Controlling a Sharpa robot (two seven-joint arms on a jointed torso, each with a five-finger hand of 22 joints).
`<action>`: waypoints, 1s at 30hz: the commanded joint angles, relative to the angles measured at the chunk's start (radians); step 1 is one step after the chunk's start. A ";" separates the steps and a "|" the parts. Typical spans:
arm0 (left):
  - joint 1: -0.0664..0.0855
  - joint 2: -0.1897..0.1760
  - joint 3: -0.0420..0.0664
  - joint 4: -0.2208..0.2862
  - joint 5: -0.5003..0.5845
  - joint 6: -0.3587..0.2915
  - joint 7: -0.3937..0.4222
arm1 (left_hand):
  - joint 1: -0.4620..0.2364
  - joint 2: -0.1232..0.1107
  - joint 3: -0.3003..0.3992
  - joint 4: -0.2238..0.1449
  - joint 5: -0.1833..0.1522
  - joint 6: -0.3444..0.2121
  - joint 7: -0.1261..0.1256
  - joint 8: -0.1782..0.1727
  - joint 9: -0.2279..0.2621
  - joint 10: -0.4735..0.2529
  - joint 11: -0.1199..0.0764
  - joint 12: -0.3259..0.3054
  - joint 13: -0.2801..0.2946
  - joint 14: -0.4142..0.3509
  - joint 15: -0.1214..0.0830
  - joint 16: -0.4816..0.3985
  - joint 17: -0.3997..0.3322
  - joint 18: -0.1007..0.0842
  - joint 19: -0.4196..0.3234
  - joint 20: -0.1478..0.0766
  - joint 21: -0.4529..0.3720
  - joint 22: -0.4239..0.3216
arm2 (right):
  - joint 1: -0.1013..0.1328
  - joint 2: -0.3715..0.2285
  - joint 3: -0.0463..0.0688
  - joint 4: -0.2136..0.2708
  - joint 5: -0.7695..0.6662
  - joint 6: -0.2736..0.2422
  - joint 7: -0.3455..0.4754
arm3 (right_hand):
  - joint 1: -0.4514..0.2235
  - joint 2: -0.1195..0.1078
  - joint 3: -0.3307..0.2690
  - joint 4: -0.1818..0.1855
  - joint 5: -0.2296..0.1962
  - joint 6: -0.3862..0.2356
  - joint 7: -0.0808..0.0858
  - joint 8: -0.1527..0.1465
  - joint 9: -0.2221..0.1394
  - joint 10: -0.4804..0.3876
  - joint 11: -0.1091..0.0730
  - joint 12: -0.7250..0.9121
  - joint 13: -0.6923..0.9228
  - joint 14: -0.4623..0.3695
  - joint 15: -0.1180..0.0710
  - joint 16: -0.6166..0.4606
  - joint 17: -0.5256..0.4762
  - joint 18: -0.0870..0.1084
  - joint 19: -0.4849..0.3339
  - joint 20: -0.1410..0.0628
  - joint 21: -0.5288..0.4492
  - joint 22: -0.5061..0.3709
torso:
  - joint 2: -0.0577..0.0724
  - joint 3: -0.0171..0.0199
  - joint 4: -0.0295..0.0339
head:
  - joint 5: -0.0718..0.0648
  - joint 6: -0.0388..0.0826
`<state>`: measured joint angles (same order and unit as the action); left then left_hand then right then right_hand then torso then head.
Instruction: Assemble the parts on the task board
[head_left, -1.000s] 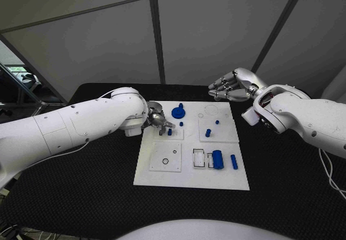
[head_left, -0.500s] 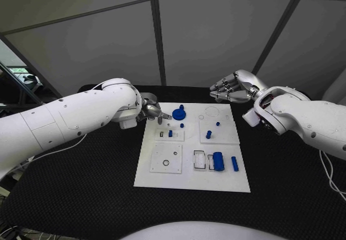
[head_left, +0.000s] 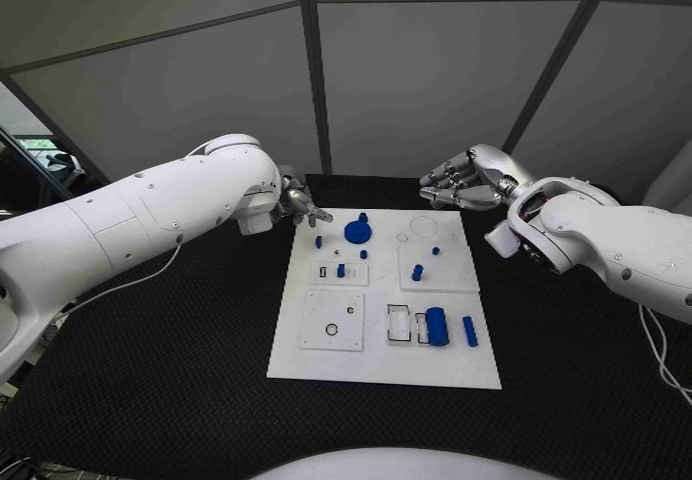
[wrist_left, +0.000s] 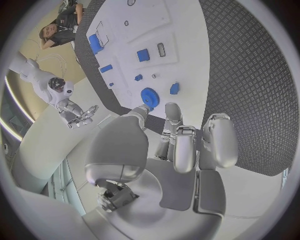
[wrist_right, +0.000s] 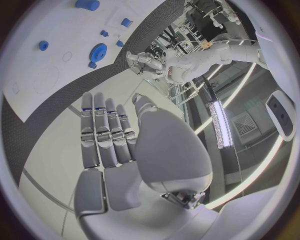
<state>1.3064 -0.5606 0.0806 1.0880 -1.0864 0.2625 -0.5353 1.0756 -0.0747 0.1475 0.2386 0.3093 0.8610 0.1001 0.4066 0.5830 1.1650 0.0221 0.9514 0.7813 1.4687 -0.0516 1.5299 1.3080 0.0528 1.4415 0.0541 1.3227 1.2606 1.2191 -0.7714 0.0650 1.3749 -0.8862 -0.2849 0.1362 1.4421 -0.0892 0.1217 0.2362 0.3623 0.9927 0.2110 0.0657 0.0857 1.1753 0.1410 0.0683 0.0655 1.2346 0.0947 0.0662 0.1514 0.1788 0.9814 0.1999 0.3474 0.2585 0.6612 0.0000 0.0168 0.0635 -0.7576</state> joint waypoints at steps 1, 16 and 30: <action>0.004 0.019 0.000 -0.039 -0.021 0.052 0.004 | 0.011 -0.001 -0.006 0.000 0.003 0.002 0.000 -0.004 -0.005 -0.006 0.000 0.000 -0.001 0.082 0.007 -0.003 0.202 0.018 0.002 0.006 0.000 0.002 | 0.002 0.000 0.001 0.004 -0.002 0.007 0.000 | -0.011 0.001 -0.006 -0.002 0.006 -0.005 -0.001 -0.004 -0.001 -0.007 0.003 -0.004 -0.001 -0.007 0.001 -0.004 -0.001 0.002 0.005 0.002 -0.004 -0.001 | 0.003 0.0003 -0.0022 | 0.001 0.004; 0.001 0.113 -0.018 -0.176 -0.061 0.103 0.009 | 0.040 -0.017 -0.062 0.013 0.002 0.037 -0.005 -0.008 -0.037 0.000 -0.003 0.017 0.002 0.085 0.006 0.004 0.212 0.016 0.009 0.007 0.009 0.016 | 0.002 0.003 0.001 0.010 -0.003 0.010 -0.002 | -0.011 0.001 -0.006 -0.002 0.006 -0.007 -0.001 -0.004 -0.001 -0.008 0.003 -0.004 -0.001 -0.008 0.001 -0.004 -0.002 0.002 0.005 0.002 -0.005 -0.002 | 0.004 -0.0002 -0.0029 | 0.008 -0.004; -0.003 0.128 -0.020 -0.203 -0.070 0.131 0.006 | 0.056 -0.006 -0.080 0.021 0.003 0.058 -0.010 0.000 -0.043 0.005 -0.007 0.025 0.004 0.088 0.003 0.010 0.219 0.014 0.014 0.005 0.015 0.026 | 0.002 0.004 0.001 0.010 -0.004 0.011 -0.002 | -0.011 0.001 -0.006 -0.002 0.006 -0.007 -0.001 -0.004 -0.001 -0.008 0.003 -0.004 -0.001 -0.008 0.001 -0.004 -0.002 0.002 0.005 0.002 -0.005 -0.002 | 0.002 0.0011 -0.0014 | 0.009 -0.009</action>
<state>1.3030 -0.4347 0.0610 0.8869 -1.1423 0.3665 -0.5323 1.1230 -0.0827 0.0743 0.2592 0.3093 0.9115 0.0891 0.4021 0.5409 1.1693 0.0179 0.9723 0.7849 1.4687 -0.0516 1.5336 1.3080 0.0528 1.4488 0.0613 1.3348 1.2862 1.2191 -0.7681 0.0650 1.3827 -0.8875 -0.2796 0.1313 1.4421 -0.0892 0.1217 0.2362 0.3623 0.9927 0.2110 0.0658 0.0858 1.1717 0.1447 0.0683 0.0655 1.2346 0.0947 0.0662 0.1507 0.1787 0.9814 0.1999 0.3474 0.2575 0.6629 0.0008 0.0156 0.0715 -0.7671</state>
